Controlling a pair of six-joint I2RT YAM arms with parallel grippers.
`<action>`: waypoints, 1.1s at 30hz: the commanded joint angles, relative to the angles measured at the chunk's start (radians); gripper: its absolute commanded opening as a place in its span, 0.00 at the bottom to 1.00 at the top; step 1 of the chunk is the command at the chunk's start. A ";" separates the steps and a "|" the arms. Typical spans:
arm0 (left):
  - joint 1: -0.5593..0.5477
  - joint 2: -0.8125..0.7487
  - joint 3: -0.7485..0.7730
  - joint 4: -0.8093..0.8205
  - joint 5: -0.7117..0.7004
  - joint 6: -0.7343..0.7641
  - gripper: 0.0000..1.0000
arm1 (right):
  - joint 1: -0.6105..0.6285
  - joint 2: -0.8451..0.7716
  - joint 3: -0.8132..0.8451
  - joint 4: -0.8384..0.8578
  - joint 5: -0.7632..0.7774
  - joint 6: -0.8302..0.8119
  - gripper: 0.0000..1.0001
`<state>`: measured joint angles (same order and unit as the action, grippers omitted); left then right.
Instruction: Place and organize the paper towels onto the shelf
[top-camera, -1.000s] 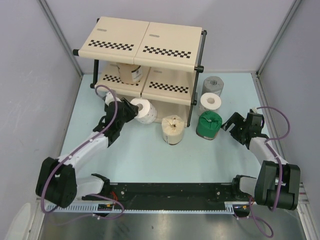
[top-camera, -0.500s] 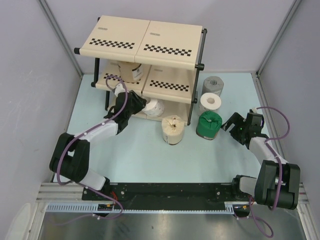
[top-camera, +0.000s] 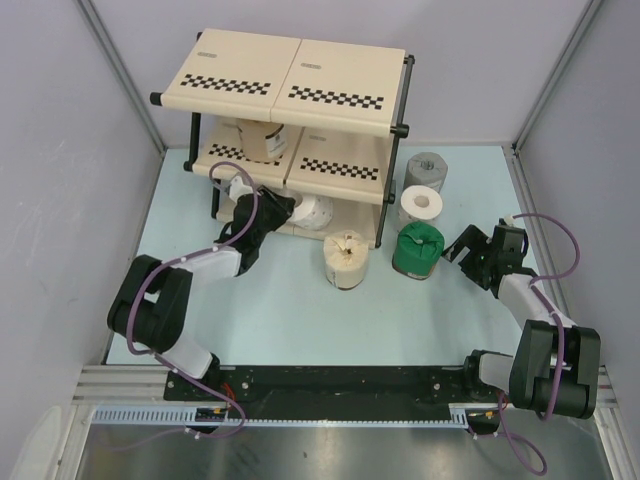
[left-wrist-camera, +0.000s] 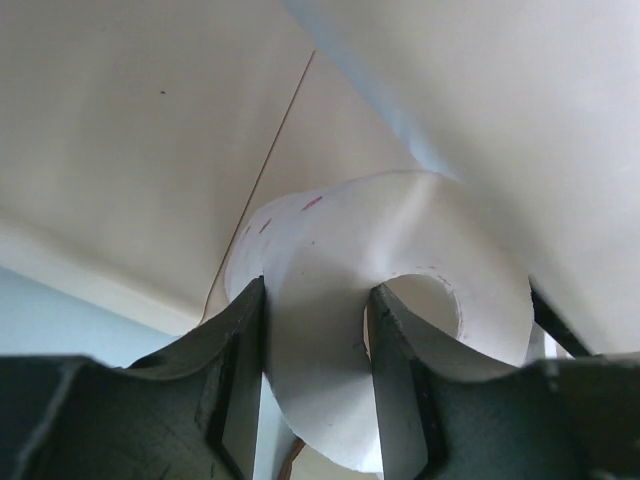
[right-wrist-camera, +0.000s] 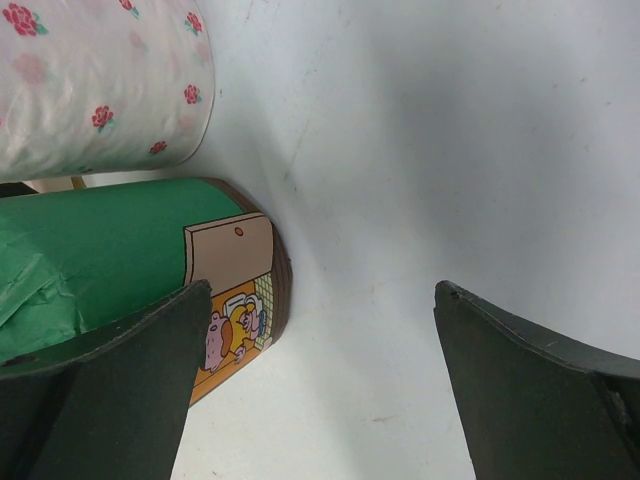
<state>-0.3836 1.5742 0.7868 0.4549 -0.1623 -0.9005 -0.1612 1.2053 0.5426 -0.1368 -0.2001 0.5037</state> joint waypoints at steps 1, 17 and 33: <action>0.003 -0.002 -0.043 0.235 -0.034 -0.119 0.44 | -0.003 0.004 0.023 0.020 0.001 -0.002 0.97; 0.003 0.006 -0.021 0.197 -0.023 -0.101 0.83 | -0.001 0.008 0.025 0.022 -0.010 0.001 0.97; 0.000 -0.341 -0.222 0.039 0.006 -0.034 0.86 | -0.003 -0.029 0.025 0.029 -0.007 0.010 0.97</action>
<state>-0.3836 1.3624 0.5991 0.5663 -0.1684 -0.9852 -0.1612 1.2079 0.5426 -0.1364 -0.2008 0.5041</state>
